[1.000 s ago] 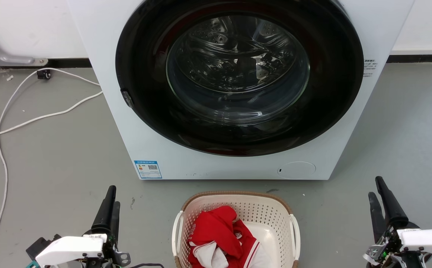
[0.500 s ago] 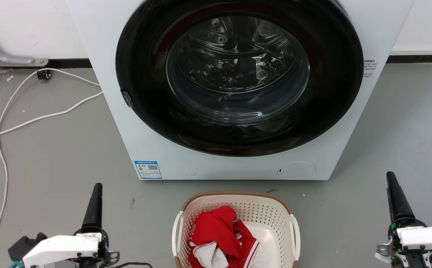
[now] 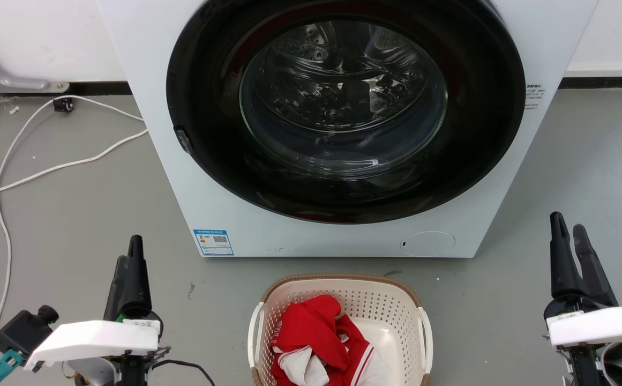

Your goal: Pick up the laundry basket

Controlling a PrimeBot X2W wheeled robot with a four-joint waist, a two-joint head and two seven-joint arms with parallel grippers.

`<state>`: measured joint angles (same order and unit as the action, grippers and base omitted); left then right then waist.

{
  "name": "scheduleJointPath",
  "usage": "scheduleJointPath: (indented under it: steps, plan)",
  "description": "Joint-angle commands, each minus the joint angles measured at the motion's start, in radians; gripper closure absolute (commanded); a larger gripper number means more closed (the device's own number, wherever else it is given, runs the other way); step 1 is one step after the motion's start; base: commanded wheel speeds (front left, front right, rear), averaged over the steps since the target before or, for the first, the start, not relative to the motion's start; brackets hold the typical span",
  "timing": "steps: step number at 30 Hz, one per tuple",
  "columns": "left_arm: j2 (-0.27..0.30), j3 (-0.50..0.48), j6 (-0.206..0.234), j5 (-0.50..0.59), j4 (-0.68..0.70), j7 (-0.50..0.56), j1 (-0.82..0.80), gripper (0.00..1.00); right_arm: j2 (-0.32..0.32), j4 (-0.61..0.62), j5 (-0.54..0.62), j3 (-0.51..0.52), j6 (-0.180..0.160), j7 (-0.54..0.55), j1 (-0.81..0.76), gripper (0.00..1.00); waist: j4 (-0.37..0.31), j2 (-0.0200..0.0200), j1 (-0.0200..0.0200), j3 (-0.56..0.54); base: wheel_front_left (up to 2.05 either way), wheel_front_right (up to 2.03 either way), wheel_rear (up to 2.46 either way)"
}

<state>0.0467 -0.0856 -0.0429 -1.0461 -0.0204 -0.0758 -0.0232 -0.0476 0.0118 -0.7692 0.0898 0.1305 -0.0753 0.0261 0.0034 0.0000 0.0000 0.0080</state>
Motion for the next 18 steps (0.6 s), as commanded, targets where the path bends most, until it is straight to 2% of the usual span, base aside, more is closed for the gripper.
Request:
scheduleJointPath:
  steps: [1, 10, 18]
  plan:
    - [0.003, 0.01, 0.003, 0.054, 0.032, -0.012, 0.004, 0.0, -0.003, 0.034, 0.058, -0.009, 0.0, -0.012, 0.016, 0.0, 0.0, 0.0, 0.0, 0.0, 0.0, 0.0, 0.0]
    - [0.003, 0.063, 0.017, 0.295, 0.093, -0.039, 0.02, 0.0, -0.004, 0.074, 0.243, -0.038, 0.0, -0.04, -0.01, 0.0, 0.0, 0.0, 0.0, 0.0, 0.0, 0.0, 0.0]
    - [0.004, 0.129, 0.031, 0.493, 0.108, -0.063, 0.031, 0.0, -0.004, 0.066, 0.352, -0.037, 0.0, -0.062, -0.033, 0.0, 0.001, 0.0, 0.0, -0.001, 0.0, 0.0, 0.0]
